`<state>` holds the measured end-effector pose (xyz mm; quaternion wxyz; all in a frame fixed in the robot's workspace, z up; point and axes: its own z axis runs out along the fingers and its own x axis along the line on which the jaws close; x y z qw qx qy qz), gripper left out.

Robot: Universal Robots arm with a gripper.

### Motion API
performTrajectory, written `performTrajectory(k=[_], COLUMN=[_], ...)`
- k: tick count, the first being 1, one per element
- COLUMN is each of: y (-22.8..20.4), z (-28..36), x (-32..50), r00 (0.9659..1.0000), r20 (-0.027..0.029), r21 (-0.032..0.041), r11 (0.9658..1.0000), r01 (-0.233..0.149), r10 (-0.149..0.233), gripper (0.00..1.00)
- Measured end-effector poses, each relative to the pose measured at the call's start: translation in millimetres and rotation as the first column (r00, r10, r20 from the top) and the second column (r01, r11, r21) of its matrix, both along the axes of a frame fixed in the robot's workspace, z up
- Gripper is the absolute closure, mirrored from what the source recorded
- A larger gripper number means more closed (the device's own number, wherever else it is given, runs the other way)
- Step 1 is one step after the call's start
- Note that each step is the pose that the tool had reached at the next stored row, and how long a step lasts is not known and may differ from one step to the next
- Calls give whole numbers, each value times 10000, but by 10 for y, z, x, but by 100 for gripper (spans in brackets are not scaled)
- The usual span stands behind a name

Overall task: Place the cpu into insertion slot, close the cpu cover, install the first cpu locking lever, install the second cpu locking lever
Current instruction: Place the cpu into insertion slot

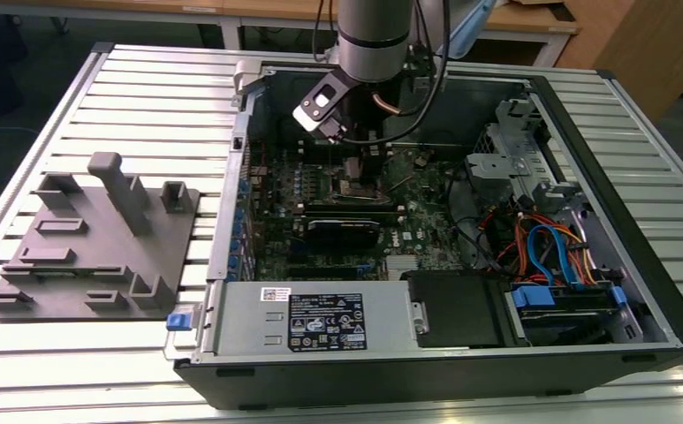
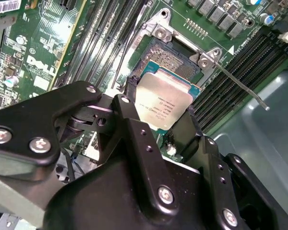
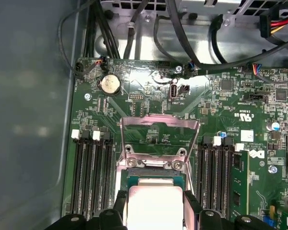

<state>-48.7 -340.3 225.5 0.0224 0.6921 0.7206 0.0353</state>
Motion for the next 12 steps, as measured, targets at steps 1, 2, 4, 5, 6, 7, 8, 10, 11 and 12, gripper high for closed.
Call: performTrajectory(k=[1, 2, 4, 5, 6, 7, 8, 10, 11, 12], y=[0, 0, 0, 0, 0, 0, 0, 0, 0, 1], z=[0, -1, -1, -1, -1, -1, -1, -2, -2, -7], x=[0, 0, 0, 0, 0, 0, 0, 0, 0, 1], r00=[10000, 10000, 10000, 10000, 10000, 10000, 10000, 10000, 10000, 10000], r20=[-1, 0, 0, 1, 0, 0, 0, 0, 1, 3], r21=[-1, 0, 1, 1, 0, 0, 0, 0, 1, 5], r11=[10000, 10000, 10000, 10000, 10000, 10000, 10000, 10000, 10000, 10000], r01=[0, -1, 0, 0, 0, 0, -1, 0, 0, 0], r10=[0, 1, 0, 0, 0, 0, 1, 0, 0, 0], gripper=[46, 46, 46, 46, 46, 46, 46, 46, 46, 46])
